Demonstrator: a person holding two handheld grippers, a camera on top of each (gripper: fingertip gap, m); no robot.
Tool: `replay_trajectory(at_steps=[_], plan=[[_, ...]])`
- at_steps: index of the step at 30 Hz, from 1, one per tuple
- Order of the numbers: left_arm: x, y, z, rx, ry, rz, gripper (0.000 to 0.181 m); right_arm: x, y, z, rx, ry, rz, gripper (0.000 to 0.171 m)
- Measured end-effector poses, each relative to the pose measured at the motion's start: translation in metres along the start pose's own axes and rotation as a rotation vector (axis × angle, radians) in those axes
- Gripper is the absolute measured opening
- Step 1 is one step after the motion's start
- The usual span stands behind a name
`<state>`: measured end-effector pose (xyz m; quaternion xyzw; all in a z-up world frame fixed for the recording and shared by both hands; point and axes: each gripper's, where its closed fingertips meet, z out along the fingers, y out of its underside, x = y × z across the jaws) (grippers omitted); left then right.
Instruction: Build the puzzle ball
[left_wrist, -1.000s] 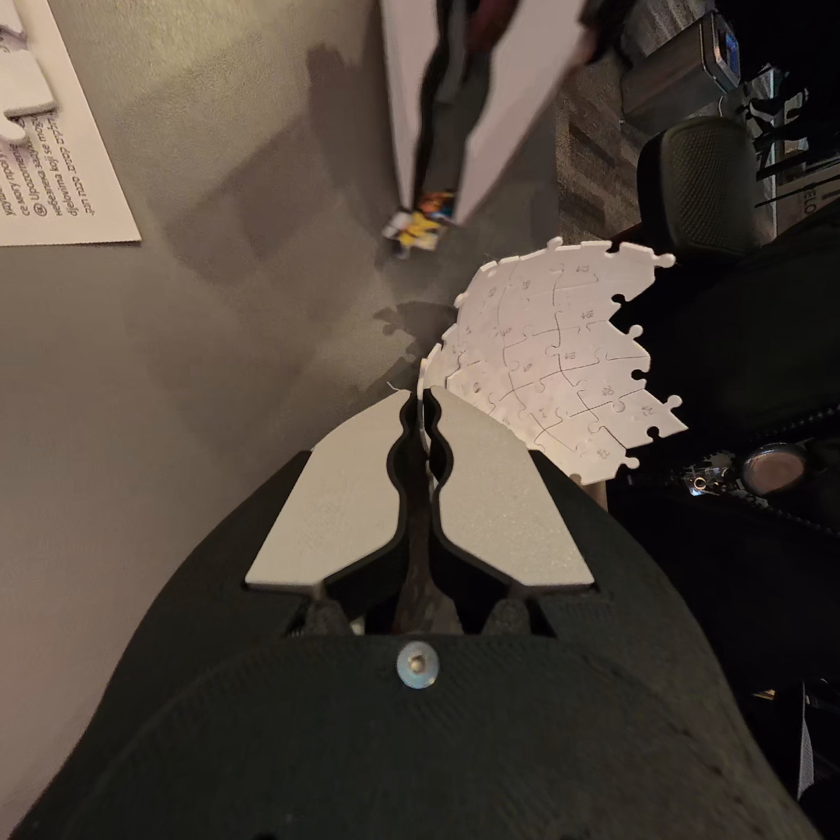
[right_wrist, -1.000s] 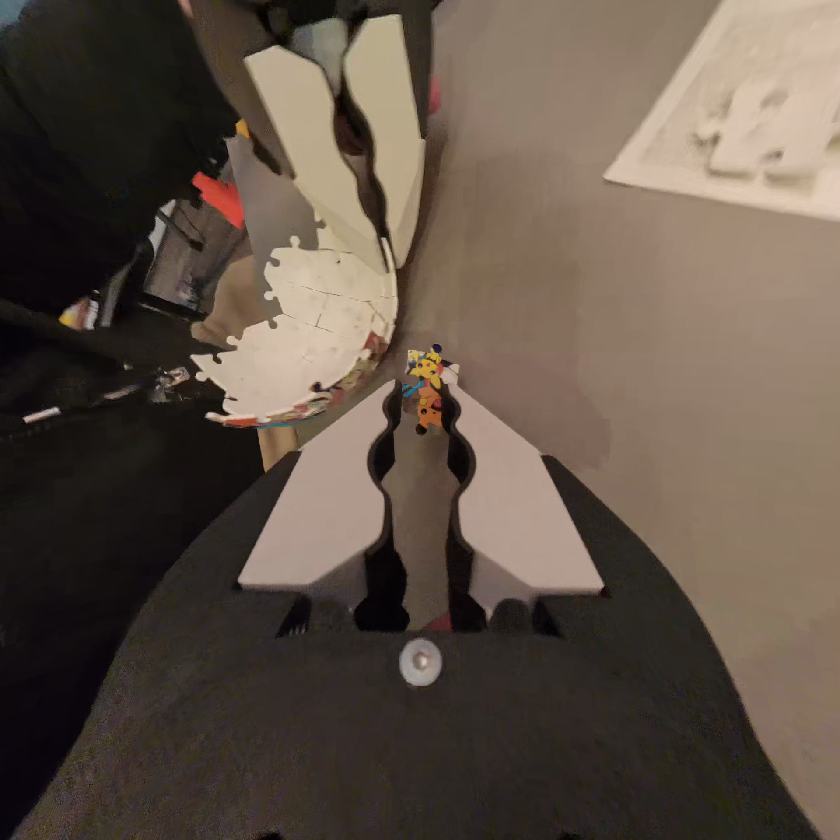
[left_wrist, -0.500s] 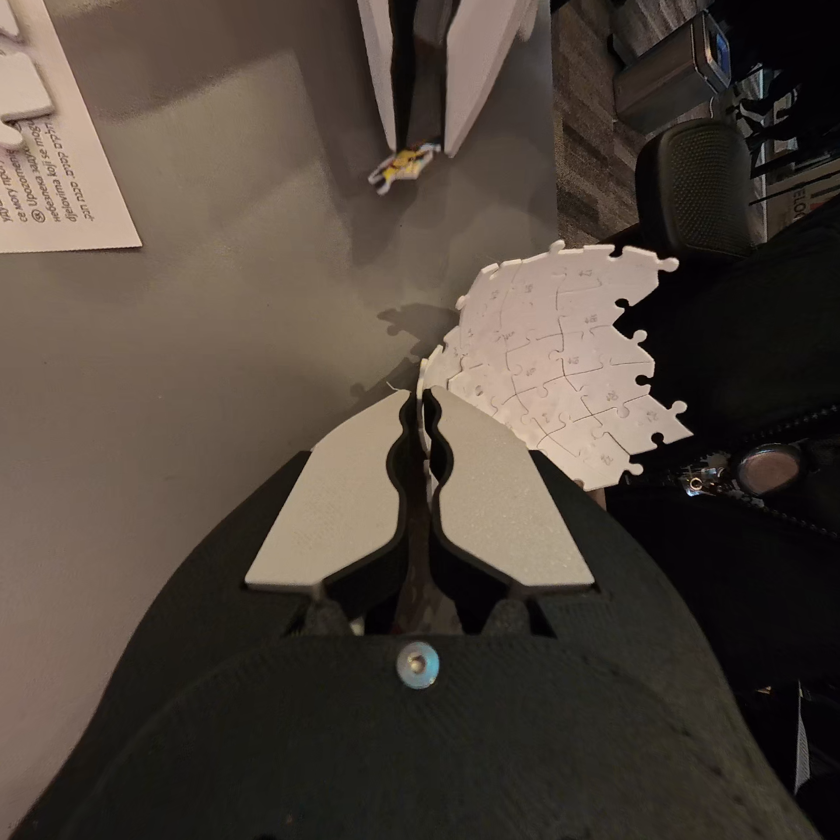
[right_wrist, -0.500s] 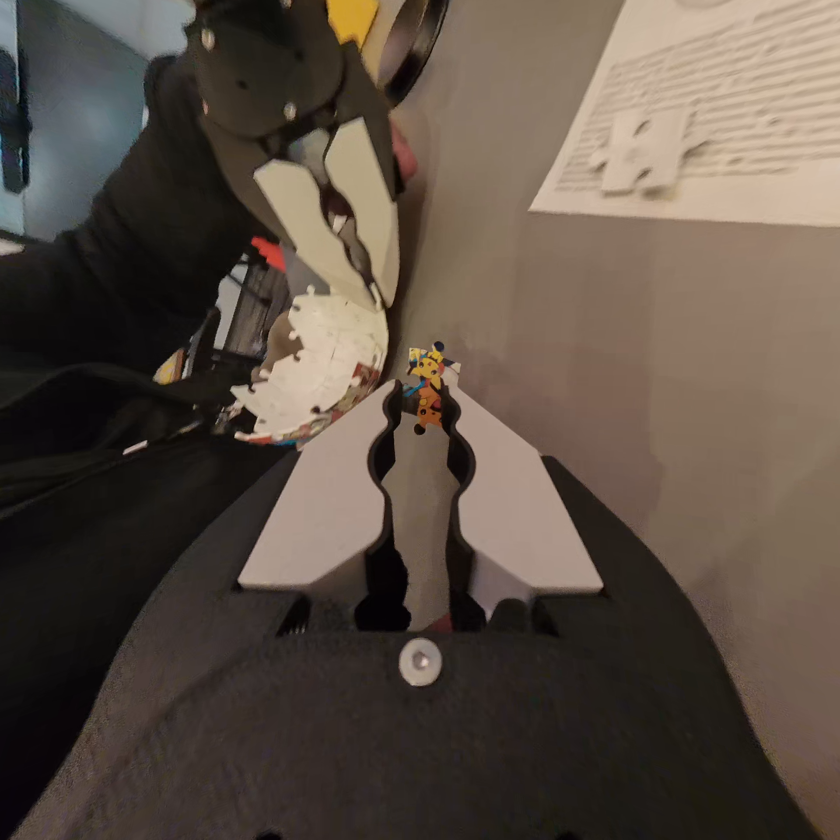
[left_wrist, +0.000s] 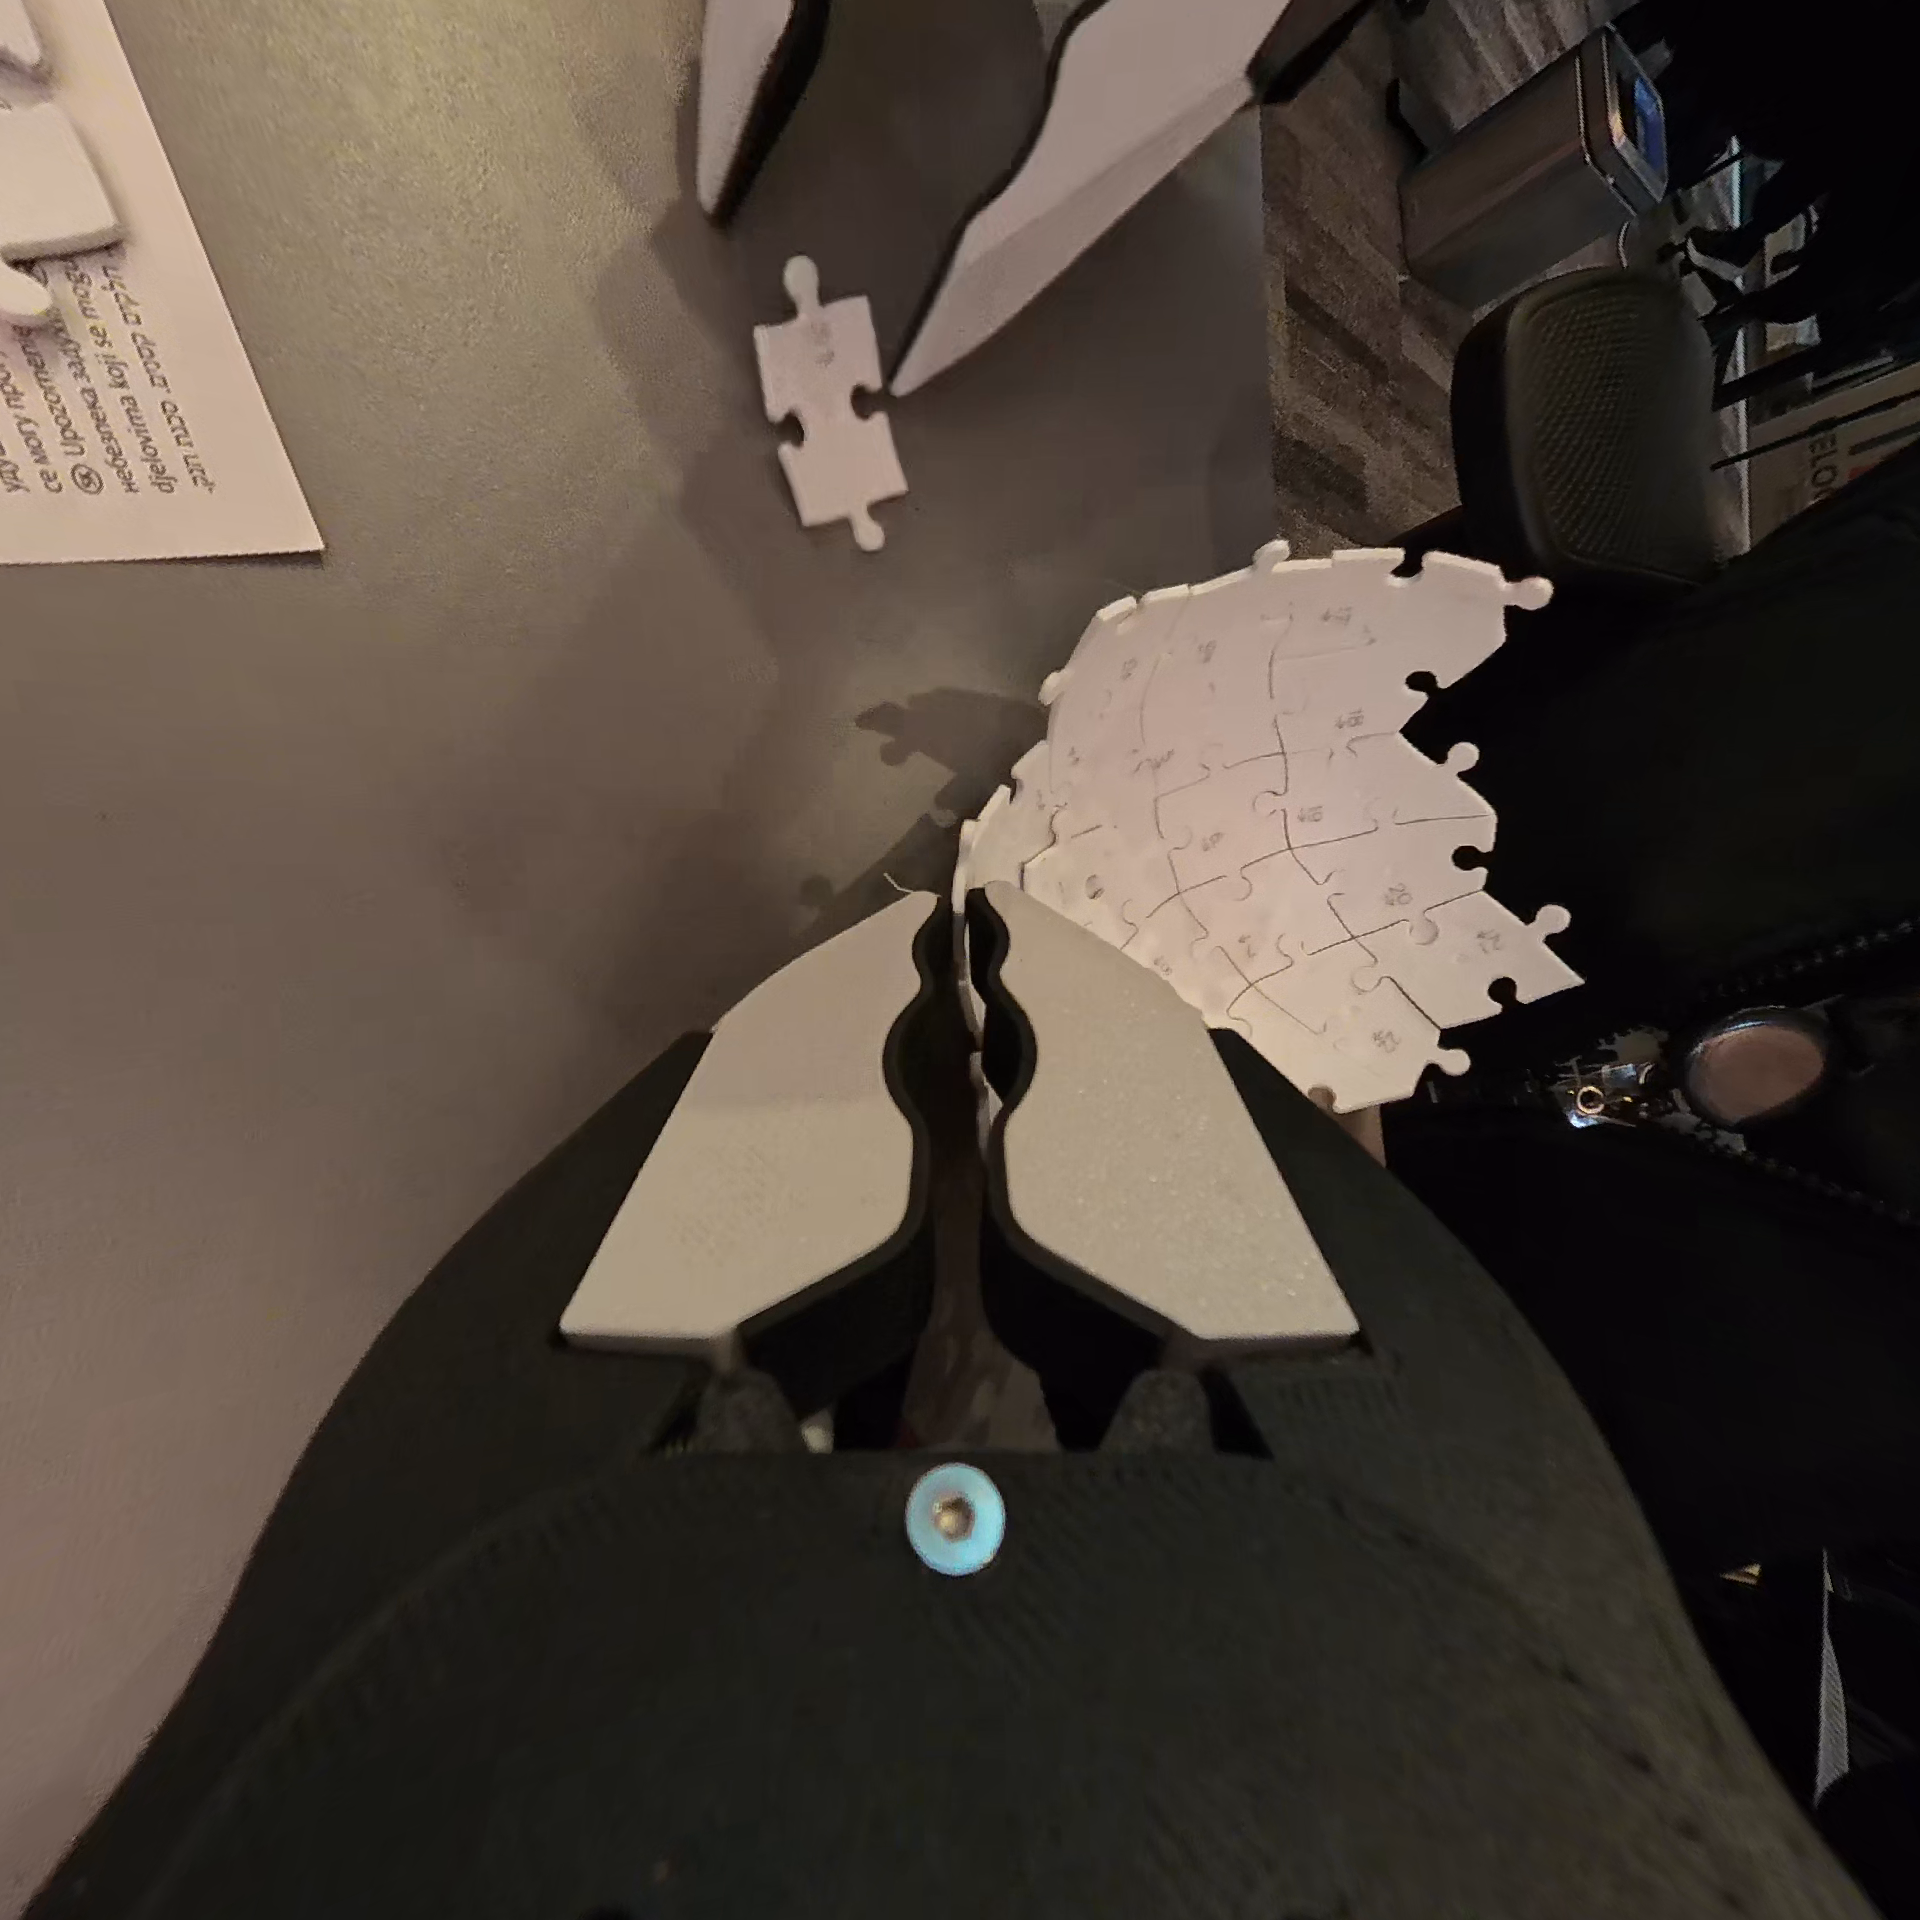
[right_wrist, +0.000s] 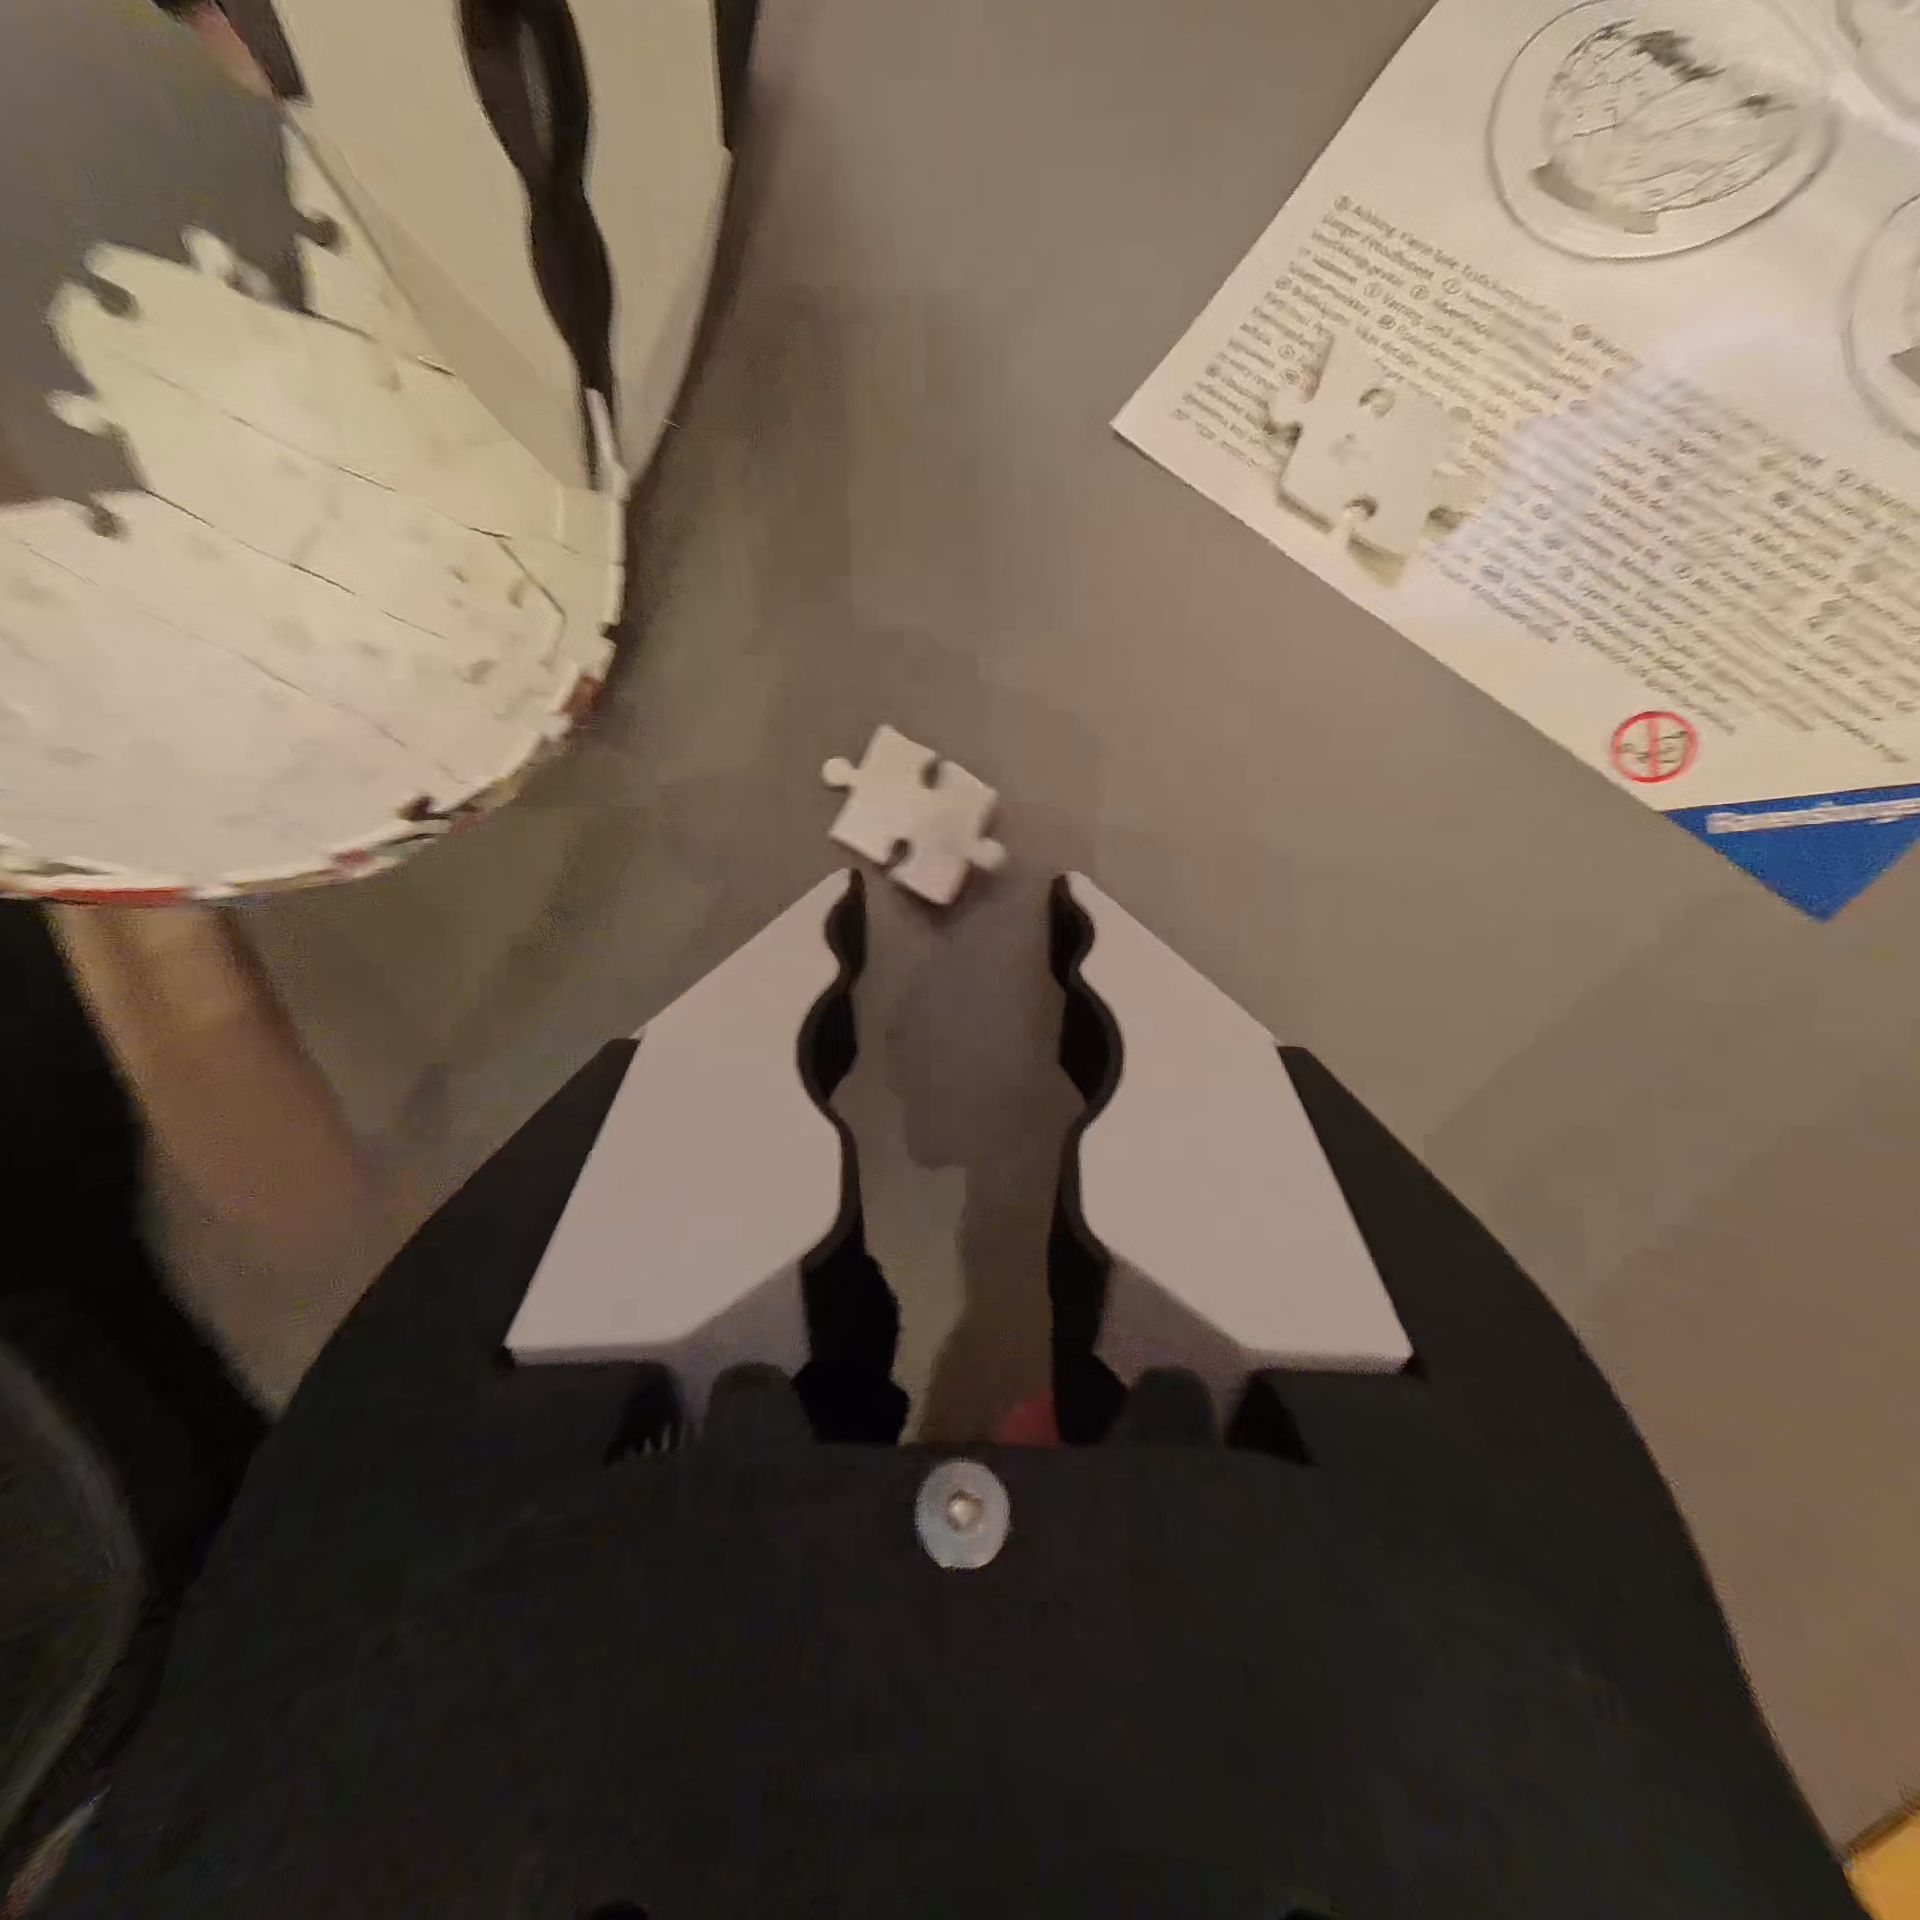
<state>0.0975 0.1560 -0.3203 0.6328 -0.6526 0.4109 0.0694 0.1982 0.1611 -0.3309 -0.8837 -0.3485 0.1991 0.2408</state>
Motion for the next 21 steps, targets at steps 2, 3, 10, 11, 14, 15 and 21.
replay_trajectory(at_steps=[2,3,10,11,14,15,21], plan=[[0.000,-0.001,0.000,0.001,0.000,0.004,0.002,0.003,-0.005,0.003,0.035,0.021,-0.017,0.032],[0.000,-0.001,0.000,0.003,0.000,0.004,0.002,0.004,-0.007,0.005,0.046,0.030,-0.039,0.028],[0.001,0.001,-0.001,0.010,-0.002,-0.001,0.002,0.002,-0.009,0.008,0.041,0.006,-0.097,0.001],[0.001,0.001,-0.001,0.010,-0.002,-0.003,0.002,0.001,-0.009,0.006,0.035,0.004,-0.107,0.000],[0.000,0.001,0.000,0.007,0.001,-0.004,0.002,-0.005,-0.018,0.003,0.058,-0.013,-0.179,0.013],[0.000,0.001,0.000,0.006,0.001,-0.004,0.002,-0.004,-0.018,0.004,0.038,-0.002,-0.219,0.018],[0.000,0.001,0.000,0.002,0.004,-0.004,0.002,-0.004,-0.017,0.014,-0.035,-0.036,-0.372,0.024]])
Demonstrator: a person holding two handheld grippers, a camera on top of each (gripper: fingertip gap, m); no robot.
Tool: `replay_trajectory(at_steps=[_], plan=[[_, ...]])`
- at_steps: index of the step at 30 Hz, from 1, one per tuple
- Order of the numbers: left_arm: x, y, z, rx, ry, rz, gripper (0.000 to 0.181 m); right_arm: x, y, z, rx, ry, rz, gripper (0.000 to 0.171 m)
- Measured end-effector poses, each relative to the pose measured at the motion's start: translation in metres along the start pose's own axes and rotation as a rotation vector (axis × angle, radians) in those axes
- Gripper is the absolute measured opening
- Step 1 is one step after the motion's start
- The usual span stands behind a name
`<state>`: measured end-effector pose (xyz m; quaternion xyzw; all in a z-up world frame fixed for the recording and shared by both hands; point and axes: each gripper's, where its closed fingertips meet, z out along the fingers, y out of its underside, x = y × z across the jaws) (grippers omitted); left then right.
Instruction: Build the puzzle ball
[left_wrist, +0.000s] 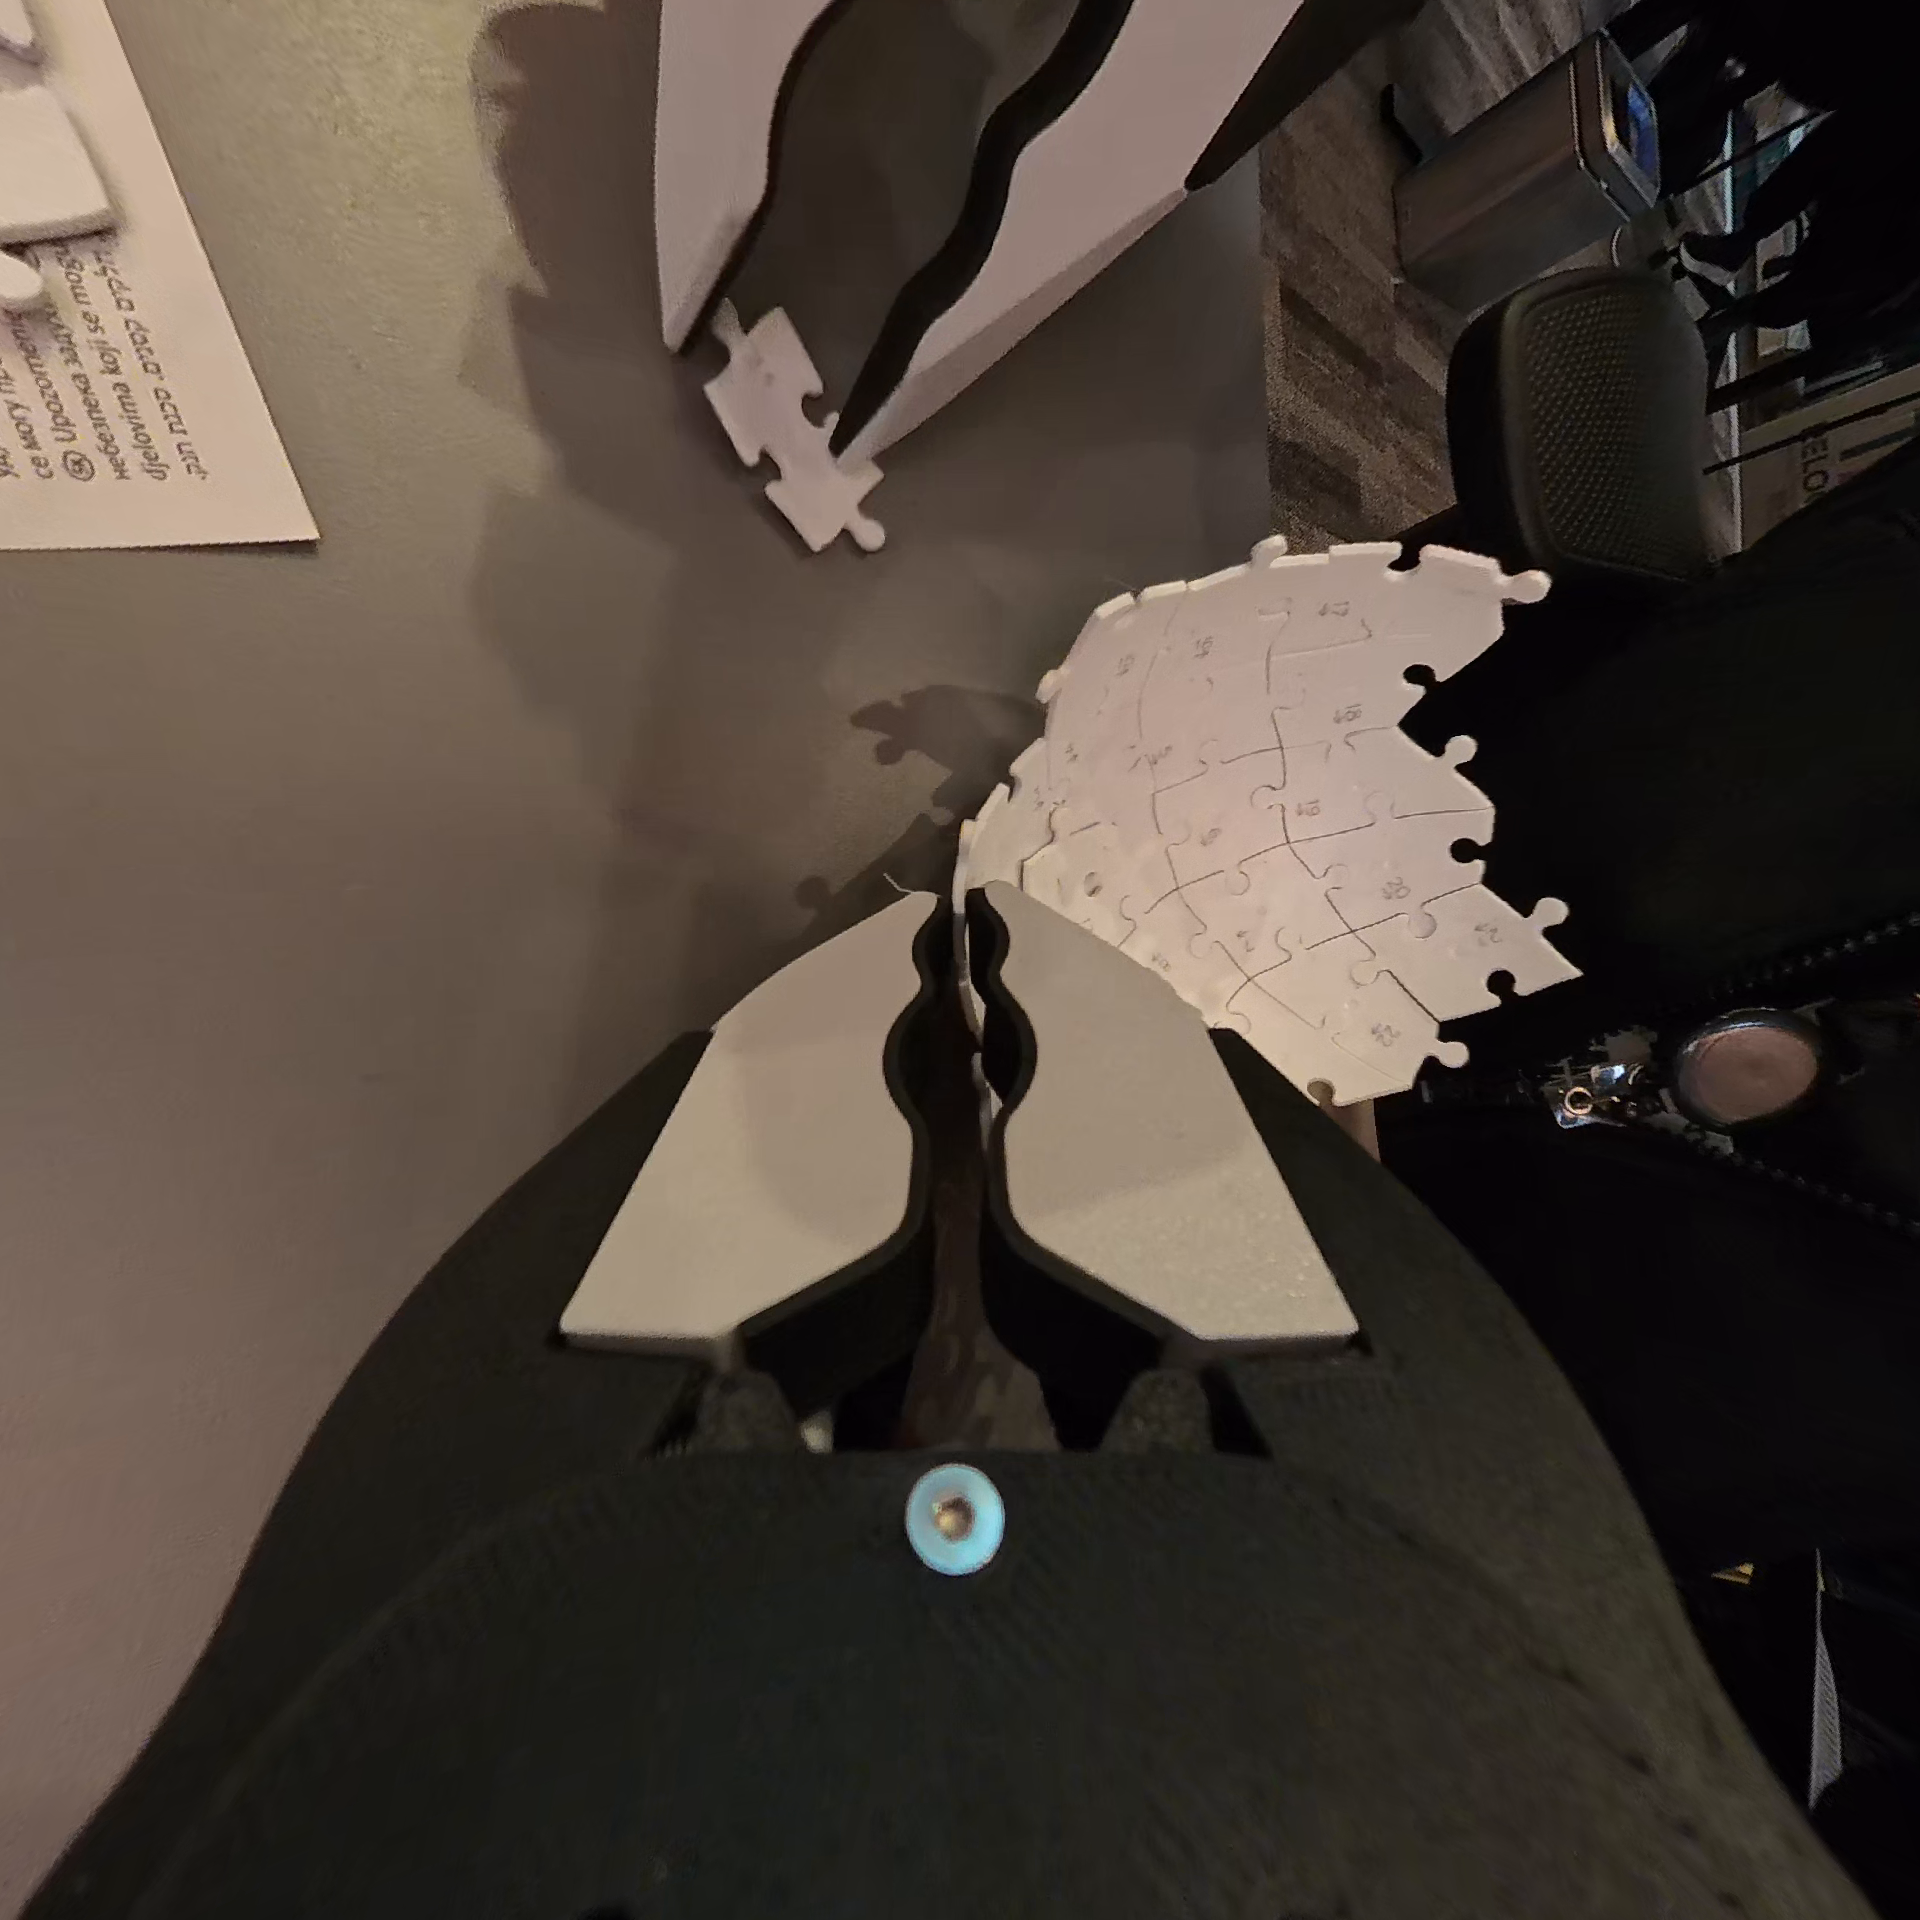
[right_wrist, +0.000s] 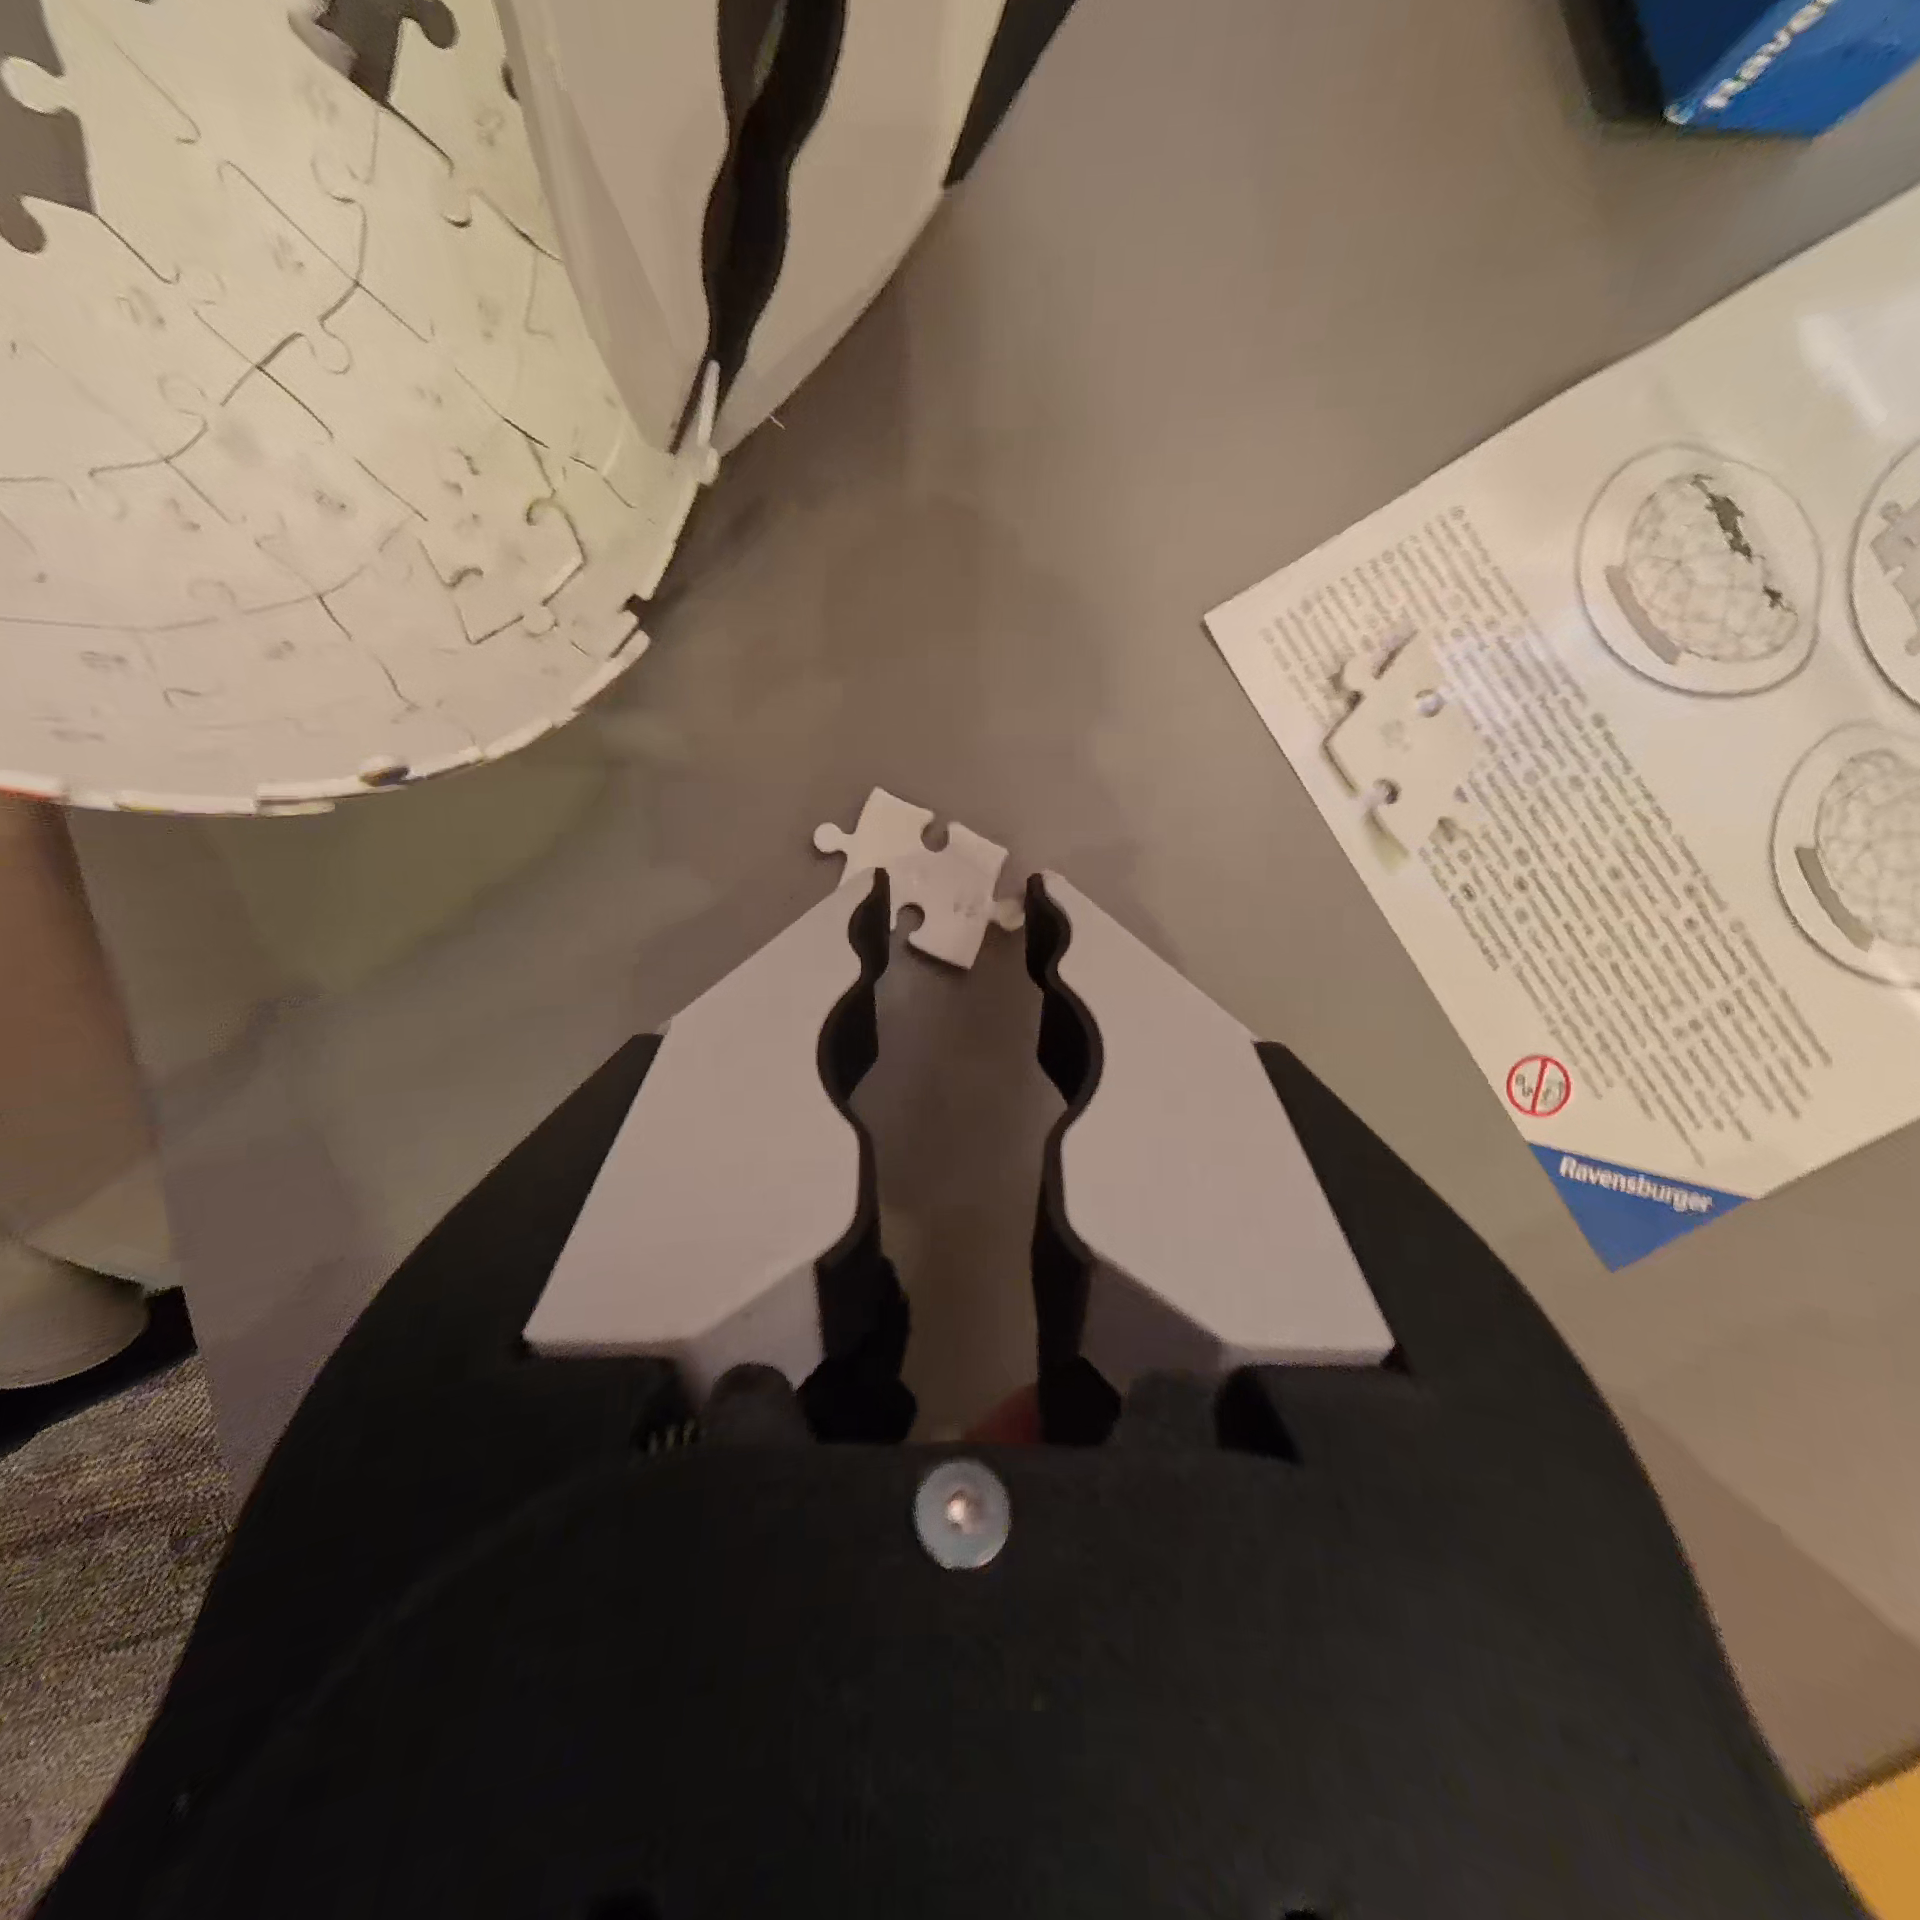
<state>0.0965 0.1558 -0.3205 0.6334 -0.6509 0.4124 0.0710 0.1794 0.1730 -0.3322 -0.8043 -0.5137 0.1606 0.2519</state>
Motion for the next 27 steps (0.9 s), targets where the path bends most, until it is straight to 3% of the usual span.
replay_trajectory(at_steps=[6,14,27], plan=[[-0.001,0.000,0.000,0.007,0.006,0.000,0.002,-0.003,0.001,0.001,0.000,-0.052,0.075,0.019],[-0.002,0.001,0.000,0.010,0.008,-0.001,0.002,-0.007,0.001,-0.003,0.109,-0.062,0.224,0.000],[-0.007,-0.002,-0.001,-0.018,-0.016,-0.012,0.003,-0.005,-0.032,-0.031,0.253,-0.112,0.269,0.000]])
